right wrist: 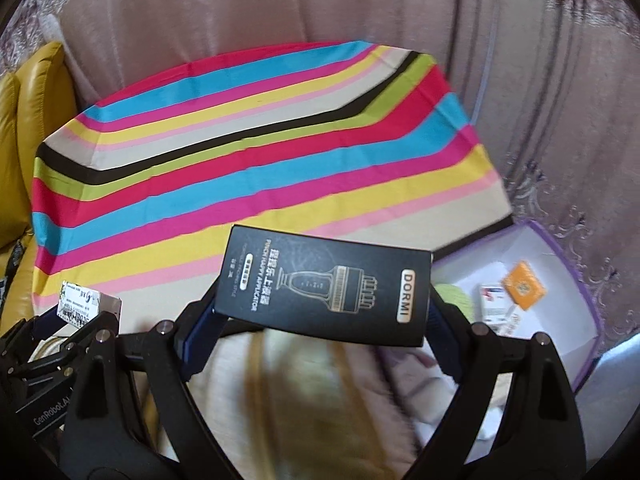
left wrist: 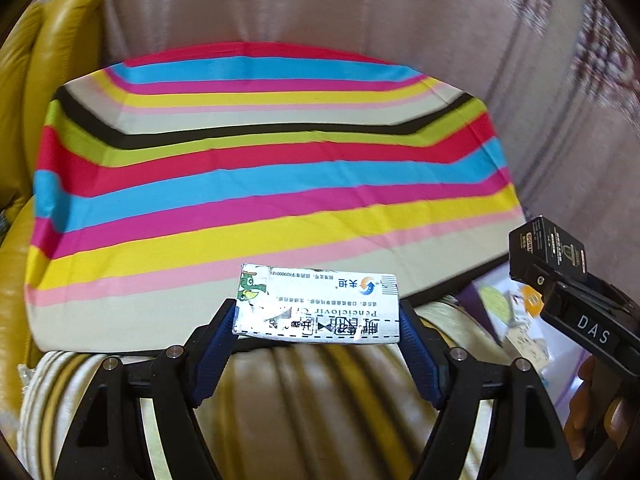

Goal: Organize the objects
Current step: 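Carry the white barcode box and the black DORMI box over the purple-rimmed box, then open the left tool to drop the barcode box while the right tool drops the DORMI box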

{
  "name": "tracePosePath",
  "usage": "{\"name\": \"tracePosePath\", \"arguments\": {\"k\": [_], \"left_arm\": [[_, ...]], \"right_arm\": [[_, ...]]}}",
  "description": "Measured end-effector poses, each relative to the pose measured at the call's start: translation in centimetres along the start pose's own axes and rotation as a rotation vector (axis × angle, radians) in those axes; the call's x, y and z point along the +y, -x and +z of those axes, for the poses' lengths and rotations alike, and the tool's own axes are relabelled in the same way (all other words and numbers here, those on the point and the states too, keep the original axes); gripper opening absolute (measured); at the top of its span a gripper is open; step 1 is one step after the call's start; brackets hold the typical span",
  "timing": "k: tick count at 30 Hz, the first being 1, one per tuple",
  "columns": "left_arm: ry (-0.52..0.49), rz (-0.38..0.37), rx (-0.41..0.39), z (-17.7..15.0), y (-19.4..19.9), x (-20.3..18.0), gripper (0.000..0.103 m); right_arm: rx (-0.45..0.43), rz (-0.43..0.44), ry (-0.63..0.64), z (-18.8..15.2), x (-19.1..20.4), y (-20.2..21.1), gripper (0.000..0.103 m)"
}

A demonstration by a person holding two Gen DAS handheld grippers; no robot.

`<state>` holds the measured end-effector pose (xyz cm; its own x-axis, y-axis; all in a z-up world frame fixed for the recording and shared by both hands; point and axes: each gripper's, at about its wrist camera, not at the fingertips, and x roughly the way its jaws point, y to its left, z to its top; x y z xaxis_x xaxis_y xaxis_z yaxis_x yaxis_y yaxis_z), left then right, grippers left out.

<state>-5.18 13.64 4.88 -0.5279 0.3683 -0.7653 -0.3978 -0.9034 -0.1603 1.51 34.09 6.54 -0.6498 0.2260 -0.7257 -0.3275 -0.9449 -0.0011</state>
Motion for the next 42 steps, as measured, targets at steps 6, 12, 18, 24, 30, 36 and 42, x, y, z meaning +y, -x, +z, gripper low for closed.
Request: {"name": "tracePosePath", "arguments": {"k": [6,12,18,24,30,36,42], "left_arm": [[-0.080,-0.061,0.021,-0.2,-0.5,-4.8,0.077],[-0.144,-0.136,0.057,-1.0,-1.2,-9.2,0.077],[-0.199,-0.226,0.114,-1.4,-2.3,-13.7,0.077],[-0.243,-0.283,0.168,-1.9,-3.6,-17.6,0.077],[-0.281,-0.289,0.195,-2.3,-4.6,-20.2,0.077],[-0.297,-0.289,0.210,-2.3,-5.2,-21.9,0.078],[-0.294,-0.291,0.229,-2.5,-5.5,-22.3,0.081]], "right_arm": [[0.002,-0.061,-0.044,-0.6,-4.8,1.1,0.090],[0.000,-0.113,-0.078,-1.3,-8.7,2.1,0.090],[0.003,-0.173,-0.112,-2.3,-12.5,2.7,0.090],[0.004,-0.212,-0.158,-3.0,-17.0,3.2,0.090],[0.013,-0.258,-0.195,-4.1,-21.2,3.5,0.090],[0.043,-0.276,-0.214,-5.0,-23.9,3.0,0.091],[0.062,-0.270,-0.205,-5.3,-24.6,2.7,0.092]]}}
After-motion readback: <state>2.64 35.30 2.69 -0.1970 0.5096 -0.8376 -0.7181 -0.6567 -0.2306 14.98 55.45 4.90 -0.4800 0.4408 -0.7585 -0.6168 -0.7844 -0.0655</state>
